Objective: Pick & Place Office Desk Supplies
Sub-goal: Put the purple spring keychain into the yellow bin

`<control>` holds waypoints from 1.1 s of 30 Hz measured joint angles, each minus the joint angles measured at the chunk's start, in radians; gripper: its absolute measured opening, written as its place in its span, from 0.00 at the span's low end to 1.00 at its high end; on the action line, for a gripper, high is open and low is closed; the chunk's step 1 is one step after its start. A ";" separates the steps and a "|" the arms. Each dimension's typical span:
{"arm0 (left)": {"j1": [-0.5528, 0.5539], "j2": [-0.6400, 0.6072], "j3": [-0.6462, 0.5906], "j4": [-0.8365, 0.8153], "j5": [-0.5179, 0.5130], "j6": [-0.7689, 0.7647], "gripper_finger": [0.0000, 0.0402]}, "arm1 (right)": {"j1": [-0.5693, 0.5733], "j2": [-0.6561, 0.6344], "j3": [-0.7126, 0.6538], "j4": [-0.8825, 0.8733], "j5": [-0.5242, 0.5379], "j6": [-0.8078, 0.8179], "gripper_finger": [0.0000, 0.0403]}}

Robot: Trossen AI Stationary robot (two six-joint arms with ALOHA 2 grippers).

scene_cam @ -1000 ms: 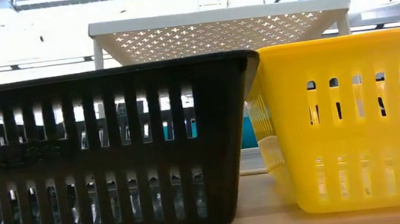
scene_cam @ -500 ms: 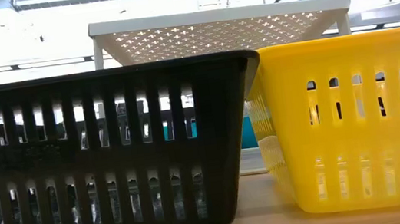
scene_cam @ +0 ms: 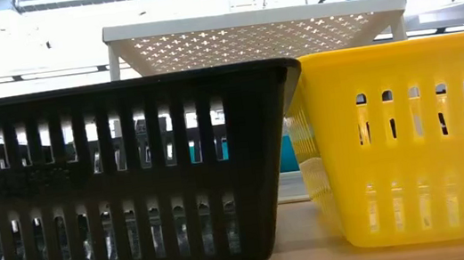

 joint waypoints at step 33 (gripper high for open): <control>0.015 -0.005 0.000 0.048 0.050 -0.050 0.00 | 0.052 0.135 -0.096 0.304 -0.066 -0.149 0.41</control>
